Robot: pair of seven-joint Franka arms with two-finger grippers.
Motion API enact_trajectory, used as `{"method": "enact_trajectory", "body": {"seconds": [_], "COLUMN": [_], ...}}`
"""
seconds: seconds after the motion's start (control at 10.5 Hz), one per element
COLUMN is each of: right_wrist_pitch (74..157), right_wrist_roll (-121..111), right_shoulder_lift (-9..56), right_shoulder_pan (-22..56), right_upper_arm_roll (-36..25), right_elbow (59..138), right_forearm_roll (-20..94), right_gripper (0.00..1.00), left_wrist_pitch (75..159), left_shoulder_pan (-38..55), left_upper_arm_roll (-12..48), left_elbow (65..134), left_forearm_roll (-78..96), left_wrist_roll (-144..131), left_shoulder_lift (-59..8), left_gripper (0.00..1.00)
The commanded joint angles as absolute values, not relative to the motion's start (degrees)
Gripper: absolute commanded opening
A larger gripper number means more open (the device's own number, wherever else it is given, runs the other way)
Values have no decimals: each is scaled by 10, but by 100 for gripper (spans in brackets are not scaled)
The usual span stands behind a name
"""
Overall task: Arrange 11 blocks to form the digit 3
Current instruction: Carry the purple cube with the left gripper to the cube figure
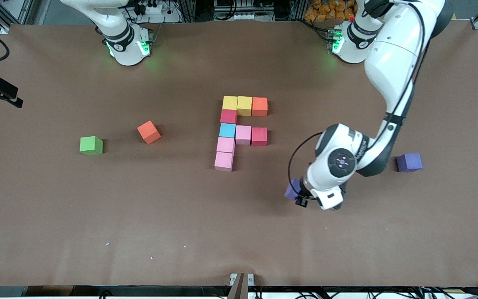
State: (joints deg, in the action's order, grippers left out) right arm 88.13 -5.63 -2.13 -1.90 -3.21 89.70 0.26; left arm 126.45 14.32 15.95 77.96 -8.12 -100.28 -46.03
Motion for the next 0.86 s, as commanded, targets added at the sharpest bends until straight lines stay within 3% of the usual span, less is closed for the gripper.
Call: {"method": "enact_trajectory", "body": {"seconds": [0.0, 0.76], "right_wrist_pitch": [882, 882], "right_wrist_roll": [-62, -62], "right_shoulder_lift": [-31, -30], "right_shoulder_pan": [-31, -31], "right_upper_arm_roll": [-25, -25], "right_elbow": [901, 901], "right_forearm_roll": [7, 7], "right_gripper": [100, 100], "left_wrist_pitch": [1251, 1238], "left_shoulder_pan": [175, 269], "left_upper_arm_roll": [150, 129], "left_elbow": [745, 726], "left_forearm_roll": [-60, -59], "left_wrist_roll": [-1052, -1239], "left_shoulder_lift": [-478, -503], "left_gripper": [0, 0]}}
